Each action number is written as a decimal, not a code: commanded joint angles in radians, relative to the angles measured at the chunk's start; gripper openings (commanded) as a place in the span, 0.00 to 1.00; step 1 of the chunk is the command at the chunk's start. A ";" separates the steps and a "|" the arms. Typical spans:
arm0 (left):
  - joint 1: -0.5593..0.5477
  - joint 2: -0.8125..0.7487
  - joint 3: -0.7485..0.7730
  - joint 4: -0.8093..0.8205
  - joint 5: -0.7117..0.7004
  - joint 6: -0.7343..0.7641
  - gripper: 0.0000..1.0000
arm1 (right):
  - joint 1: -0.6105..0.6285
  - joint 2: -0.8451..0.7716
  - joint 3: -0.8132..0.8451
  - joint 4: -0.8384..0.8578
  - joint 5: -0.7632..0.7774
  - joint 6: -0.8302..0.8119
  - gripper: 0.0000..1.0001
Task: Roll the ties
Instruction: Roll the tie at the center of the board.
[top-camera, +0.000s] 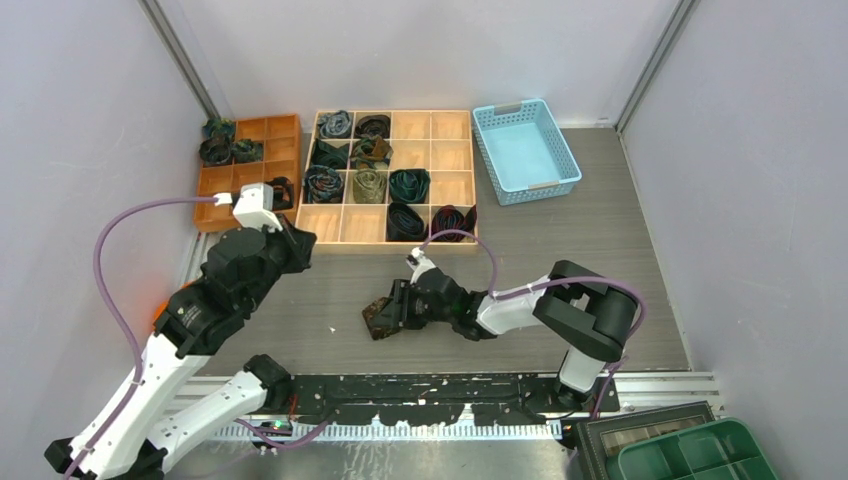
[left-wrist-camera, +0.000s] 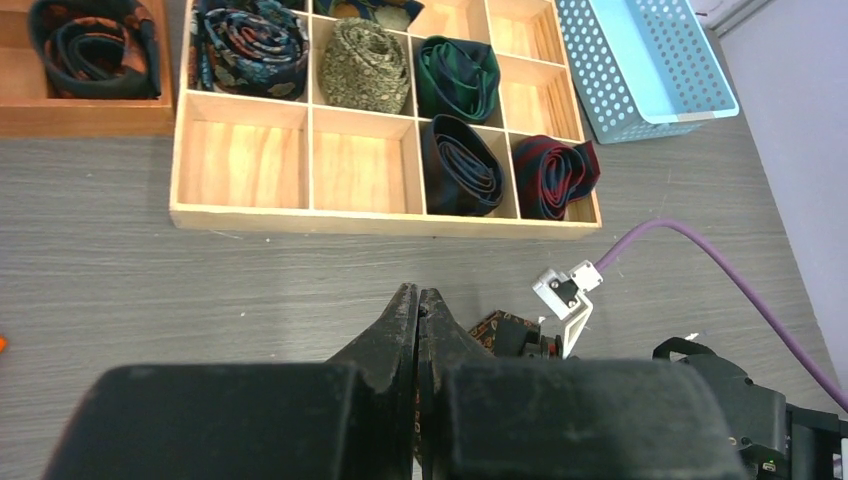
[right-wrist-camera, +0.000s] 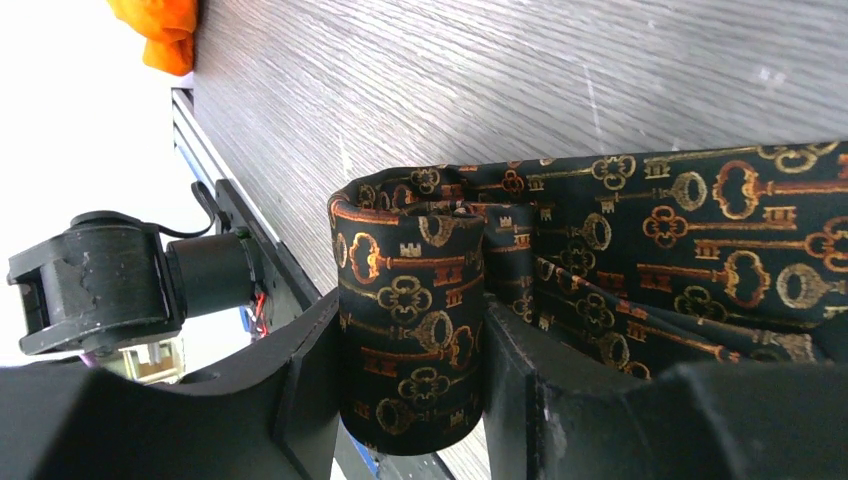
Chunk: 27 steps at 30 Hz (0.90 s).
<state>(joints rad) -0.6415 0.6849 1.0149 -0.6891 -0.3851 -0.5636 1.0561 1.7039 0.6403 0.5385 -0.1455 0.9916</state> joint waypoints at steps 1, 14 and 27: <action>0.001 0.023 0.001 0.102 0.048 0.010 0.00 | -0.023 -0.056 -0.073 0.087 -0.003 0.033 0.52; 0.000 0.070 -0.030 0.151 0.104 0.005 0.00 | -0.058 -0.173 -0.060 -0.146 0.063 -0.067 0.73; -0.001 0.066 -0.050 0.149 0.117 0.007 0.00 | -0.058 -0.259 0.042 -0.454 0.196 -0.206 0.77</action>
<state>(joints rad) -0.6415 0.7635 0.9676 -0.5907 -0.2829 -0.5659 0.9997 1.5032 0.6285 0.1917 -0.0387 0.8562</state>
